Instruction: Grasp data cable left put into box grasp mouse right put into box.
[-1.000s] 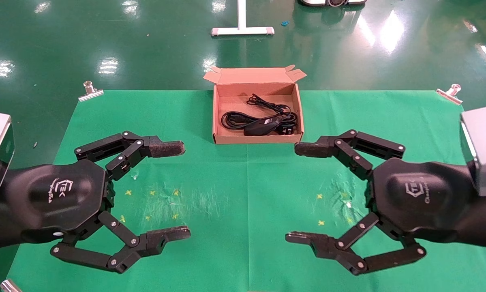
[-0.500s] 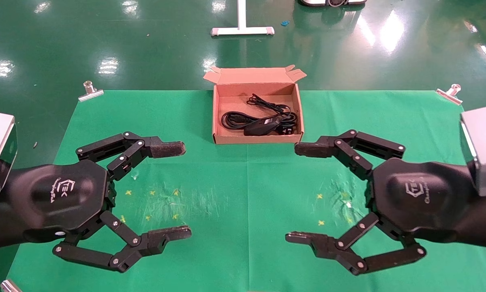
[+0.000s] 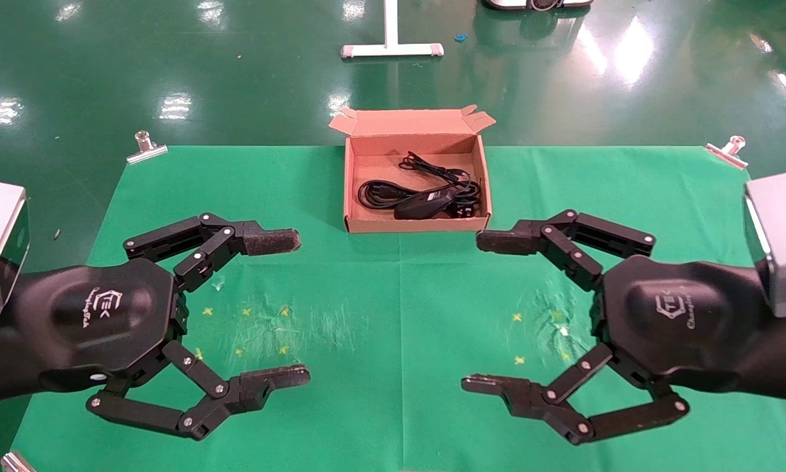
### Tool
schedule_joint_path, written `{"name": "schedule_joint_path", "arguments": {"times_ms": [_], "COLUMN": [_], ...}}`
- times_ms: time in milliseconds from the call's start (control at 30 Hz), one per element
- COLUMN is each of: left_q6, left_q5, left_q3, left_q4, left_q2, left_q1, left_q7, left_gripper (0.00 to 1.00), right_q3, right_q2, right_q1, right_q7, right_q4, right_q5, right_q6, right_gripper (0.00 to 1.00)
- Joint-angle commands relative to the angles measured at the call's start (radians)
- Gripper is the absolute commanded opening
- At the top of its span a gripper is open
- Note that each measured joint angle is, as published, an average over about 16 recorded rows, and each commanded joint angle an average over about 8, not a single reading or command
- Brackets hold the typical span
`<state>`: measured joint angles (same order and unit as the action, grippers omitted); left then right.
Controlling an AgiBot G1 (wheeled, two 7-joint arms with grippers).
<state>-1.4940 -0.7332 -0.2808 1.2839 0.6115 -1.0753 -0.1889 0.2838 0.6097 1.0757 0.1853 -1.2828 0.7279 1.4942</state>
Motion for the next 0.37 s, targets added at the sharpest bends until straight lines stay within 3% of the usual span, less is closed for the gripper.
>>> {"name": "schedule_joint_path", "arguments": {"times_ms": [33, 367], "left_q6": [0.000, 0.001], "left_q5": [0.000, -0.001], "left_q3": [0.000, -0.001], "left_q4": [0.000, 0.000], "left_q2": [0.000, 0.000], "left_q1": [0.000, 0.000], "left_q7": [0.000, 0.000], "left_gripper": [1.00, 1.00], "right_q3": [0.000, 0.000], "right_q2": [0.000, 0.000], "right_q1": [0.000, 0.000], "right_q7": [0.000, 0.000], "right_q4": [0.000, 0.000], "right_q5": [0.000, 0.000], "right_q6": [0.000, 0.000], "right_gripper": [1.00, 1.00]}}
